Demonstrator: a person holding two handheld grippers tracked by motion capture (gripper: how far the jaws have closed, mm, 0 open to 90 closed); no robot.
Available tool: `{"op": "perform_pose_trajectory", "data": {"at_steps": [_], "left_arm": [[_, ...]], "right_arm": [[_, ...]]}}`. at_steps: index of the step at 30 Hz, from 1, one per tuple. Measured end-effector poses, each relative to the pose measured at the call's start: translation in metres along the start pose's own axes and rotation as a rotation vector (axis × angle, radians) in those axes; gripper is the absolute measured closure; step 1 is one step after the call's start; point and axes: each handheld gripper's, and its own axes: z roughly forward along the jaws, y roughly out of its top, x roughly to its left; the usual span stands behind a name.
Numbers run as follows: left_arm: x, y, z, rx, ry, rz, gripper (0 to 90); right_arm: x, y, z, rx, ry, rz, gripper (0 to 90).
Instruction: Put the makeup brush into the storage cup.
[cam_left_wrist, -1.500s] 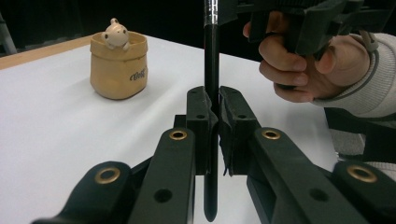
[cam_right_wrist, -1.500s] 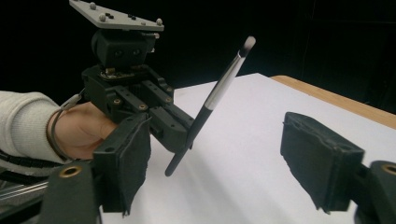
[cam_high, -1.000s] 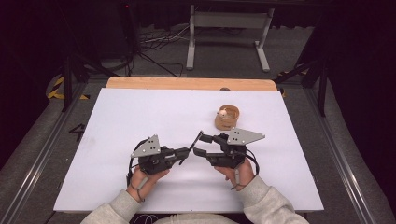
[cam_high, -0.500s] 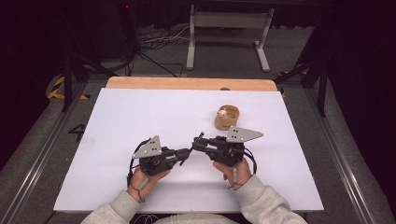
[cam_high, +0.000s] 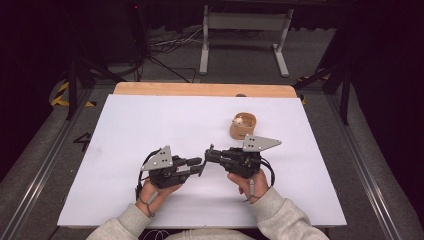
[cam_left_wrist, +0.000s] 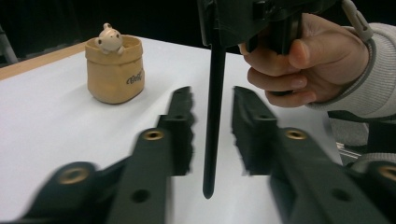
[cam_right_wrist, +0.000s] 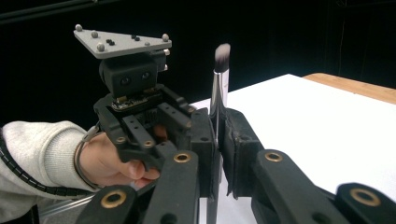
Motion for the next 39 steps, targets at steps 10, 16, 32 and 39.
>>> {"op": "perform_pose_trajectory", "data": {"at_steps": [10,16,32,39], "left_arm": [[-0.001,0.006,-0.004,-0.005,0.102,-0.015,14.9],[0.003,0.005,-0.009,-0.01,0.107,-0.032,11.4],[0.008,0.001,-0.019,-0.008,0.133,-0.051,8.5],[0.009,0.0,-0.022,-0.014,0.136,-0.056,8.3]], "right_arm": [[-0.002,0.017,-0.01,-0.015,-0.04,-0.034,83.8],[-0.006,0.032,-0.019,-0.018,-0.08,-0.059,83.7],[-0.02,0.065,-0.036,-0.022,-0.176,-0.094,83.7],[-0.029,0.075,-0.042,-0.024,-0.225,-0.1,83.6]]}}
